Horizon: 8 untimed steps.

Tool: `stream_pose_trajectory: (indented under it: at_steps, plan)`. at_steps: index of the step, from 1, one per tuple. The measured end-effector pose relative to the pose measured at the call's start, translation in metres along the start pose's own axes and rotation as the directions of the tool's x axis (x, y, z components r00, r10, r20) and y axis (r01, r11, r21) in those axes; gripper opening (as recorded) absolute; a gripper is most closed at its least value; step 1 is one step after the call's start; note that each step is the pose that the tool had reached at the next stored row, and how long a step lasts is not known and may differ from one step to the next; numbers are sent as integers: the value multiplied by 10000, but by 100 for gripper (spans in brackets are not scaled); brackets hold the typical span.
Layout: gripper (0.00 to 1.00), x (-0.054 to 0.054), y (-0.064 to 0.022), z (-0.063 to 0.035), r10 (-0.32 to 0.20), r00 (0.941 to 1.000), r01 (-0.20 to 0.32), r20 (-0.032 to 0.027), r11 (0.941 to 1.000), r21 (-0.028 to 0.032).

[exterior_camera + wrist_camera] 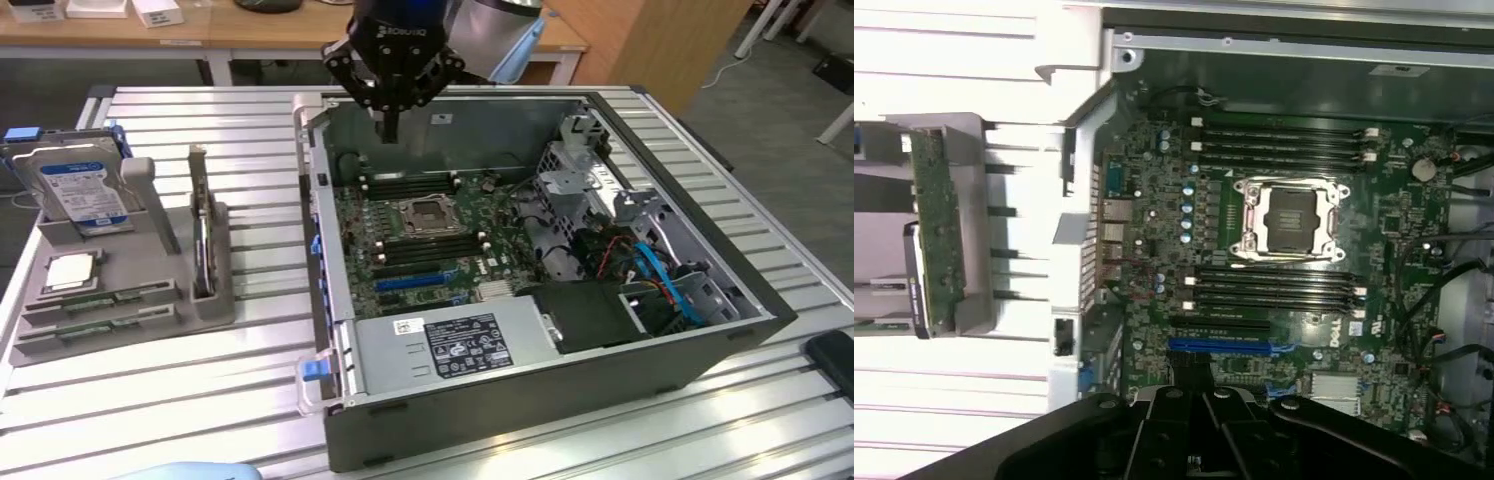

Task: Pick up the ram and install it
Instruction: 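Reach for the ram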

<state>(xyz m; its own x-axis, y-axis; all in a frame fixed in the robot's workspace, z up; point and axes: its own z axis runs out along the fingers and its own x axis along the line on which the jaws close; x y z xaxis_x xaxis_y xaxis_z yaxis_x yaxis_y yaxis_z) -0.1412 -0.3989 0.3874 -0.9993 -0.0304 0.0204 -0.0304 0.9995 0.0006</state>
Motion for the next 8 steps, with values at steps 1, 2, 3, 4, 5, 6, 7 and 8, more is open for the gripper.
stream_pose_trajectory:
  at_steps: [1, 2, 3, 4, 5, 6, 7, 8]
  plan:
    - [10, 44, 1, 1, -2, 10000, 2, -1, 10000, 0]
    - [10, 90, 3, 3, -3, 10000, 3, 0, 10000, 0]
    - [10, 138, 4, 5, -6, 10000, 6, 0, 10000, 0]
    - [10, 183, 5, 6, -9, 10000, 9, 1, 10000, 0]
    - [10, 228, 7, 7, -11, 10000, 11, 0, 10000, 0]
    - [10, 273, 8, 9, -12, 10000, 12, 0, 10000, 1]
    - [10, 318, 10, 10, -15, 10000, 15, 0, 10000, 0]
    - [10, 363, 11, 12, -18, 10000, 18, 0, 10000, 1]
